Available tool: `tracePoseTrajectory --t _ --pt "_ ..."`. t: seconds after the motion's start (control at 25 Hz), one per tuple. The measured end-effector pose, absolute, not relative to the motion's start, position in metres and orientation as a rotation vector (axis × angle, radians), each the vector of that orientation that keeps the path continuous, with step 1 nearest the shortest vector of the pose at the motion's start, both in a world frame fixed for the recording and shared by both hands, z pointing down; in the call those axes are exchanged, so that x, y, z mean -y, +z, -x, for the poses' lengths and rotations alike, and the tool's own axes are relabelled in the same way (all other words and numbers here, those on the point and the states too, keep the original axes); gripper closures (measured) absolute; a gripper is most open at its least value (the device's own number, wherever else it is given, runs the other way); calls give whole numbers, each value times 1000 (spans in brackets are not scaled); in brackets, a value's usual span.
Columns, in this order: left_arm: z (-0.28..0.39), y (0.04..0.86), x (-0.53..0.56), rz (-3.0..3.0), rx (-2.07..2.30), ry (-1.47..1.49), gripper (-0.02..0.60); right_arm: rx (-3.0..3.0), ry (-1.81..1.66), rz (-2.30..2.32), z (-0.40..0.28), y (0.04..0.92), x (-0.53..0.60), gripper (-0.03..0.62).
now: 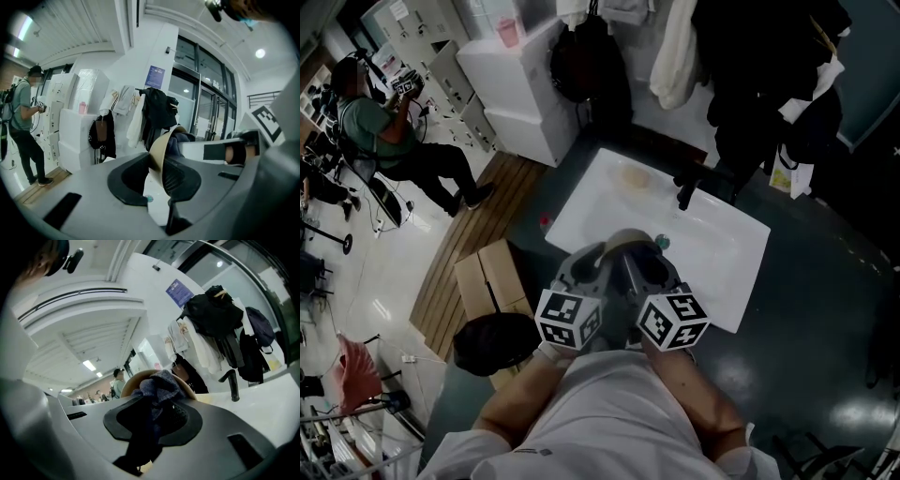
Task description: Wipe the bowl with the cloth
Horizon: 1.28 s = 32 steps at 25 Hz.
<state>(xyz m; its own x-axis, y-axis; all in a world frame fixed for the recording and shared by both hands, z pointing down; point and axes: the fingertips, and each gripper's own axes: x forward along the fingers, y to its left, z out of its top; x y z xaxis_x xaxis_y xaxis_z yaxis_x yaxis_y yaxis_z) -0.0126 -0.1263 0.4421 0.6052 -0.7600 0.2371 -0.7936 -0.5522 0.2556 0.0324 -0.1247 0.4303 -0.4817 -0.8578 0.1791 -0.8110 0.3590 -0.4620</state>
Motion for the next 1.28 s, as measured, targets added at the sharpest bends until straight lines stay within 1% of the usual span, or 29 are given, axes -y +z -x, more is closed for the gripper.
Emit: tracePoseTrajectory --t 0.24,0.4,0.52,0.84,1.28 --pt "8 443 127 -2489 1278 120 523 -2186 -1057 1443 -44 436 133 507" --pt "8 446 128 -2484 1307 126 518 -2128 -1077 1445 -45 440 138 507" --pt "9 448 128 -2481 1309 134 518 -2315 -912 1530 -41 440 138 507" --pt "13 447 128 -2473 1286 138 518 -2770 -254 1743 -27 437 135 507" --pt "20 458 133 -2476 1238 213 518 -3283 434 1692 -11 463 128 507"
